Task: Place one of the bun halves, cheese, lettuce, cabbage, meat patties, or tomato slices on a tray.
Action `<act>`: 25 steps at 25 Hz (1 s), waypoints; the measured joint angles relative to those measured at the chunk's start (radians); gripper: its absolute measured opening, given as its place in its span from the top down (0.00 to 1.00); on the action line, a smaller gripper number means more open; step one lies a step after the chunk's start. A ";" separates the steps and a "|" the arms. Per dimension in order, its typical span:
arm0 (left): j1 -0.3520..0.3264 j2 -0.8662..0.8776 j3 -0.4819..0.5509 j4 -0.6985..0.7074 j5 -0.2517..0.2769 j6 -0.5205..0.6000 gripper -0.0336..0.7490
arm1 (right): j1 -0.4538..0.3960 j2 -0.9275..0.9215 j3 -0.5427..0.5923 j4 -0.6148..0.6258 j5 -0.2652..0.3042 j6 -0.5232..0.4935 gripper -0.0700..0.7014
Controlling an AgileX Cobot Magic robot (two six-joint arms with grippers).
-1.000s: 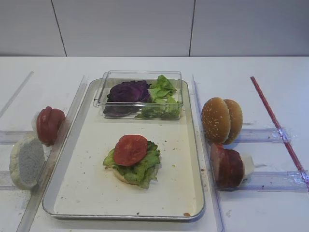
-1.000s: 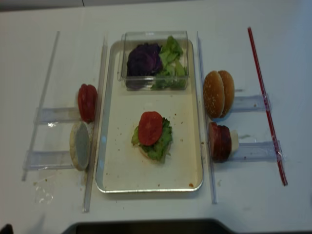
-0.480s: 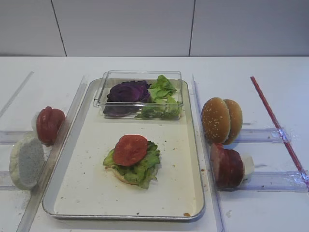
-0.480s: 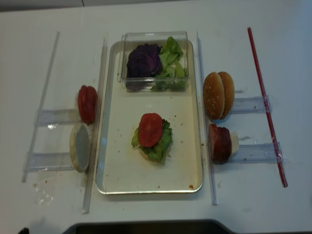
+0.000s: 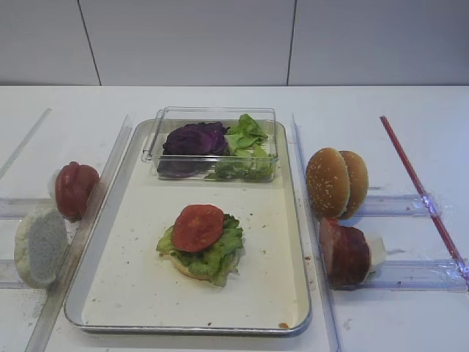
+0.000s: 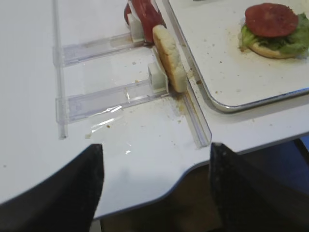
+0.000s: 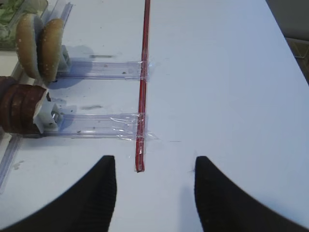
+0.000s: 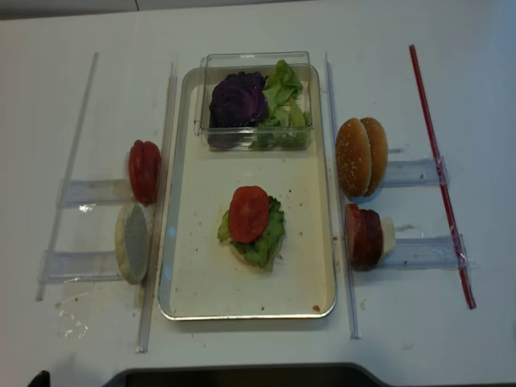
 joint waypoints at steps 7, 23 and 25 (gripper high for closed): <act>0.000 0.000 0.031 0.000 -0.060 0.000 0.41 | 0.000 0.000 0.000 0.000 0.000 0.002 0.40; 0.000 0.000 0.031 0.062 -0.063 -0.095 0.34 | 0.000 0.000 0.000 0.000 0.000 0.002 0.40; 0.000 0.000 0.031 0.064 -0.063 -0.100 0.32 | 0.000 0.000 0.000 0.000 0.000 0.002 0.40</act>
